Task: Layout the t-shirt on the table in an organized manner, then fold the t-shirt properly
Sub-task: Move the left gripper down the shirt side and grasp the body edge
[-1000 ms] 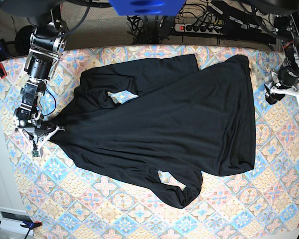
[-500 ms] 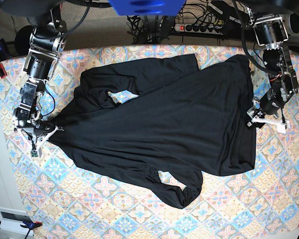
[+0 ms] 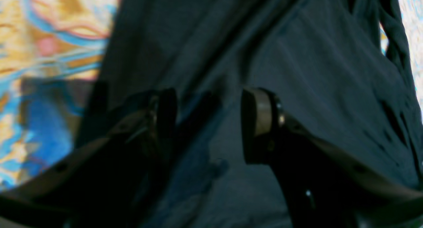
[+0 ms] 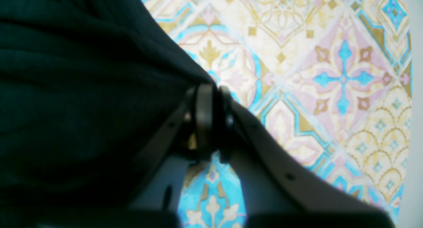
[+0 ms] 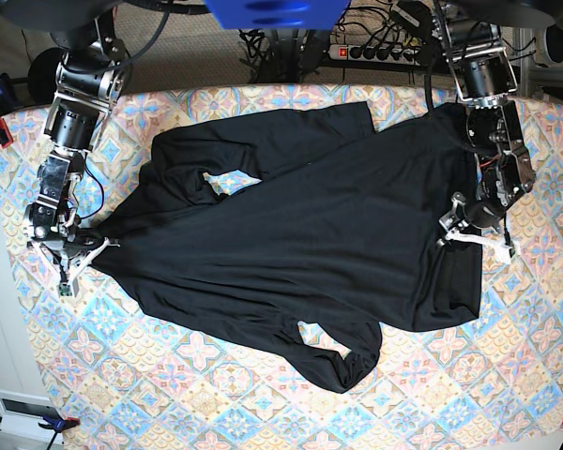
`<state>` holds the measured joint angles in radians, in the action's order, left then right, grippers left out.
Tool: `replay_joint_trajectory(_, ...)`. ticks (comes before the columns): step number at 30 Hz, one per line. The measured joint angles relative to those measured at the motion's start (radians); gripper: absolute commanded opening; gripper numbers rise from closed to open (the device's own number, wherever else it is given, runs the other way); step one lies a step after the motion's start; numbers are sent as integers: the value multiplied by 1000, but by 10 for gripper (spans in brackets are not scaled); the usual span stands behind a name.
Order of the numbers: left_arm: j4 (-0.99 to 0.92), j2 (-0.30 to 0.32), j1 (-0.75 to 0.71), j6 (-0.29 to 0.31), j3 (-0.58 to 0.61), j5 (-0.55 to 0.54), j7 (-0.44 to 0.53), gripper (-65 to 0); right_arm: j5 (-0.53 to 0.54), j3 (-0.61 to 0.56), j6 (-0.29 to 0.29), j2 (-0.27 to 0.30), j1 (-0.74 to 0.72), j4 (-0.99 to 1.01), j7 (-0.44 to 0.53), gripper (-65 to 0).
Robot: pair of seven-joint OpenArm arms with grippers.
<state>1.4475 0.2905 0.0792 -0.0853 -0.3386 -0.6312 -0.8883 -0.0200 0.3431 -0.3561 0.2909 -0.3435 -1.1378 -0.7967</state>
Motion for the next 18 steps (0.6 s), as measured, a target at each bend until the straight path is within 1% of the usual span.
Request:
replay_joint_trajectory(6, 0, 14, -4, -1, -13, 7, 1, -347, 0, 0, 0, 0, 0, 0, 1, -650)
replay_joint_trajectory(12, 0, 11, -8, 0, -13, 7, 1, -347, 0, 0, 0, 0, 0, 0, 1, -650)
replay_joint_trajectory(18, 1, 8, -48, -3, -13, 11, -3, -347, 0, 0, 0, 0, 0, 1, 3, -650)
